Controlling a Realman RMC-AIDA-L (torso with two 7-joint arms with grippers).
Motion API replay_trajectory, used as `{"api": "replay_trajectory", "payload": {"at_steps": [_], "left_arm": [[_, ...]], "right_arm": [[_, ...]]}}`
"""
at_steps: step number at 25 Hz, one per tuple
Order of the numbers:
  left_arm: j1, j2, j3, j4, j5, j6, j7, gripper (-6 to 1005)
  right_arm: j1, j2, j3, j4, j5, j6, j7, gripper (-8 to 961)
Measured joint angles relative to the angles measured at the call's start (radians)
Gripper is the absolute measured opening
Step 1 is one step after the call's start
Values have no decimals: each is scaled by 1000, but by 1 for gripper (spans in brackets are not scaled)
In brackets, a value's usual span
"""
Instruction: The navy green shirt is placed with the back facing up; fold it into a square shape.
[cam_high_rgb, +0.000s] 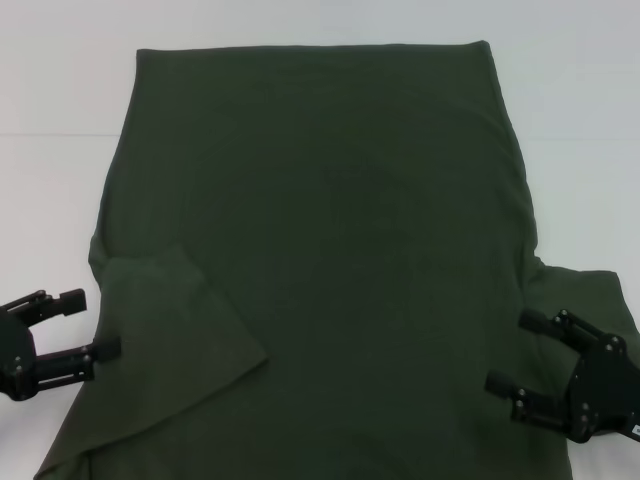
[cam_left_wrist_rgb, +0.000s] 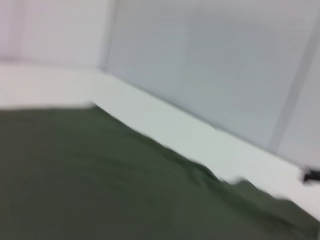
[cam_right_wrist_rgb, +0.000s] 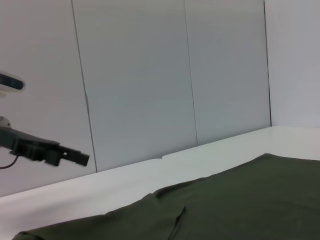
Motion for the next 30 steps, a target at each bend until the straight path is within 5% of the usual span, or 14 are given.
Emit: {"api": "replay_trajectory", "payload": {"at_steps": [12, 23, 30], "left_arm": [[-4, 5, 142, 13, 41, -6, 19, 890], [-15, 15, 165, 28, 42, 36, 1, 891], [-19, 18, 180, 46, 42, 70, 10, 890]], "right_arm": [[-35, 4, -10, -156, -14, -14, 162, 924], [-14, -22, -11, -706, -239, -165, 1198, 920], [113, -83, -3, -751, -480, -249, 1580, 917]]}}
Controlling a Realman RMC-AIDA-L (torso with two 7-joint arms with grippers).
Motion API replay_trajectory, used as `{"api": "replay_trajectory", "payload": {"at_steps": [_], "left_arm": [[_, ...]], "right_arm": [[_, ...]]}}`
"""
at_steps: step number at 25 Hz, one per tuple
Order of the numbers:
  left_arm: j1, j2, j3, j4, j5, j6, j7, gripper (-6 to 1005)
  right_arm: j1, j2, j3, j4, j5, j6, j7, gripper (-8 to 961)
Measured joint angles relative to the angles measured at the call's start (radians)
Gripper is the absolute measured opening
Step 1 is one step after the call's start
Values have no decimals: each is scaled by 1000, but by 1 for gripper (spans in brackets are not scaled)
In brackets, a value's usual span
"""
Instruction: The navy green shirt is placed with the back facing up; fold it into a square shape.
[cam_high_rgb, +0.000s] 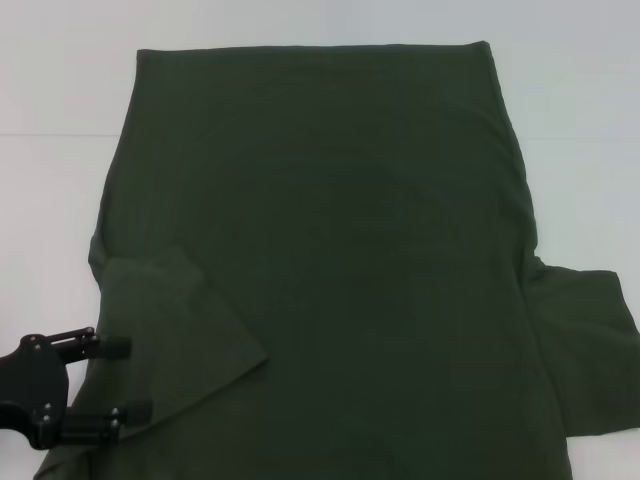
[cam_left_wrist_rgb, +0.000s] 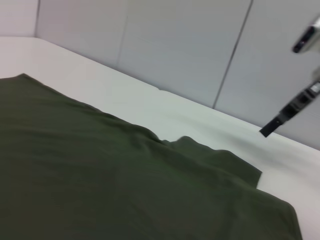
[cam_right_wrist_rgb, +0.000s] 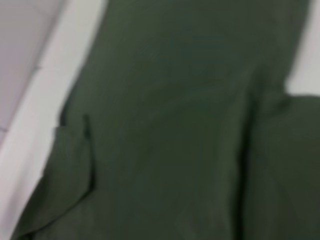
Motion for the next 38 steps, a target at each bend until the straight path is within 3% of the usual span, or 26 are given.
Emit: {"api": "replay_trajectory", "payload": {"at_steps": [4, 9, 15, 23, 38], "left_arm": [[0, 4, 14, 6, 0, 10, 0, 890], [-5, 7, 14, 6, 0, 16, 2, 890], [-5, 7, 15, 6, -2, 20, 2, 891], [-7, 4, 15, 6, -2, 16, 2, 891], [-11, -1, 15, 4, 0, 12, 8, 889]], "right_arm": [[59, -15, -5, -3, -127, 3, 117, 916], [118, -17, -13, -4, -255, 31, 174, 916], [130, -8, -41, 38, -264, 92, 191, 915], [136, -22, -66, 179, -263, 205, 196, 916], [165, -20, -129, 282, -265, 307, 204, 915]]}}
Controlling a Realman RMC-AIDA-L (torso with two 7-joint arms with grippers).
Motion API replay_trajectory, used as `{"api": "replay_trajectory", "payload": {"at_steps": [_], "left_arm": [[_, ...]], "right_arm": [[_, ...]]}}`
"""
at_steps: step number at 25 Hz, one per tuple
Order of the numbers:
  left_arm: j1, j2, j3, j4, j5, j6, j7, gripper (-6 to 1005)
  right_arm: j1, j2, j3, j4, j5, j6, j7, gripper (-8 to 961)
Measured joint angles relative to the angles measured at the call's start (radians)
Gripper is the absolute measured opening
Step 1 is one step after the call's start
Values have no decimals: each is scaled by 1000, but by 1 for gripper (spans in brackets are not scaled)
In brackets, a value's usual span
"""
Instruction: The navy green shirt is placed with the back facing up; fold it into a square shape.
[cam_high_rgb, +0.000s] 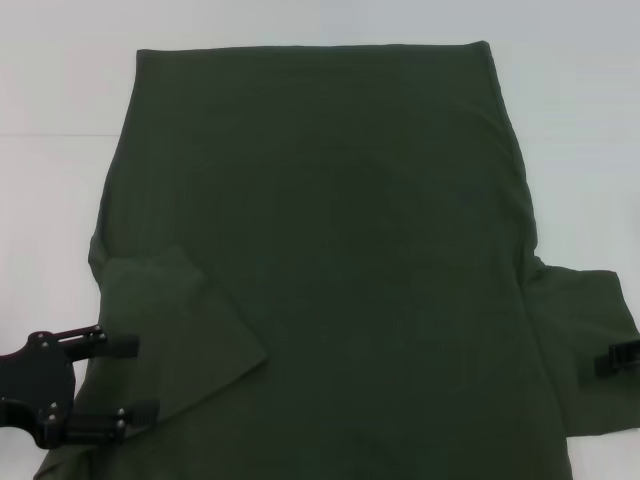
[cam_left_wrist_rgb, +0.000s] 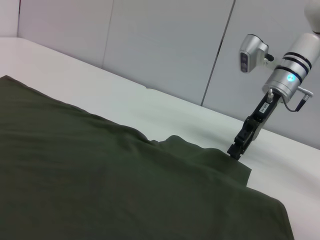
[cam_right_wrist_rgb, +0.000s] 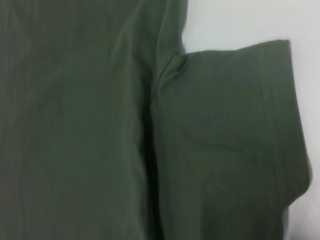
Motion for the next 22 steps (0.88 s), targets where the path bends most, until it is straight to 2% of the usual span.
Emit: {"api": "replay_trajectory", "payload": {"at_steps": [22], "left_arm": [[1, 1, -1, -1, -6, -1, 1, 887]], "right_arm": [[26, 8, -32, 47, 3, 39, 3, 916]]}}
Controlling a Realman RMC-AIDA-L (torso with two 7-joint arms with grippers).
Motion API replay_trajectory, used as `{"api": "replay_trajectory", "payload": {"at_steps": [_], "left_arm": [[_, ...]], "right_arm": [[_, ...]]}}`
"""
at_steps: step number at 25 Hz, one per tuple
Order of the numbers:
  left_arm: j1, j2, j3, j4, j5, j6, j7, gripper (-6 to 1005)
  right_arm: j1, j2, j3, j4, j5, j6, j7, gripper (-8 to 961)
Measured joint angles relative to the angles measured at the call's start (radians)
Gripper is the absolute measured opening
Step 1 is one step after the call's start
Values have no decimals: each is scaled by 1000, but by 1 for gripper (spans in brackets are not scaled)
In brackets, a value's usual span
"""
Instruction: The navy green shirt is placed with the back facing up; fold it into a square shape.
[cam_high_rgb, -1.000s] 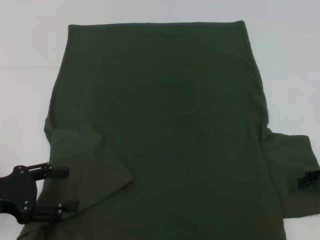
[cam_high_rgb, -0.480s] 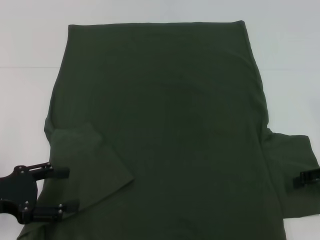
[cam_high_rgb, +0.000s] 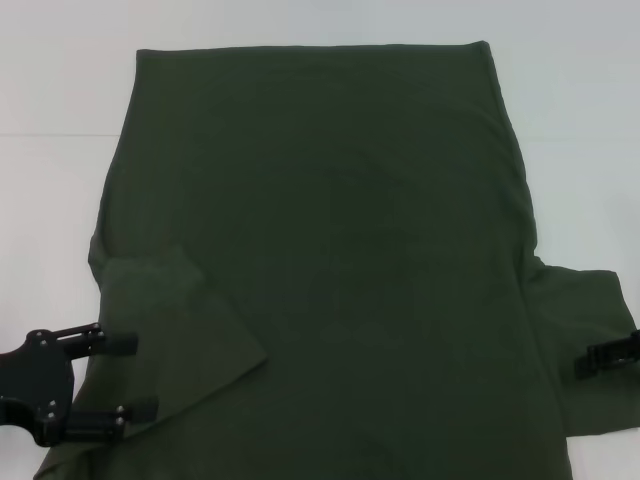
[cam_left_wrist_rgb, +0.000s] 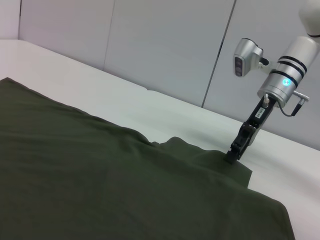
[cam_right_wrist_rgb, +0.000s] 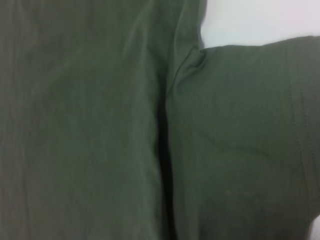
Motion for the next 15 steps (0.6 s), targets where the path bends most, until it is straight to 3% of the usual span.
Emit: {"api": "replay_trajectory", "payload": {"at_steps": [6, 15], "left_arm": [[0, 0, -2, 2, -1, 0, -2, 887], [0, 0, -5, 2, -2, 0, -5, 887]], "right_arm": [[0, -2, -2, -9, 2, 7, 3, 915], [4, 0, -9, -22, 1, 9, -9, 703]]}}
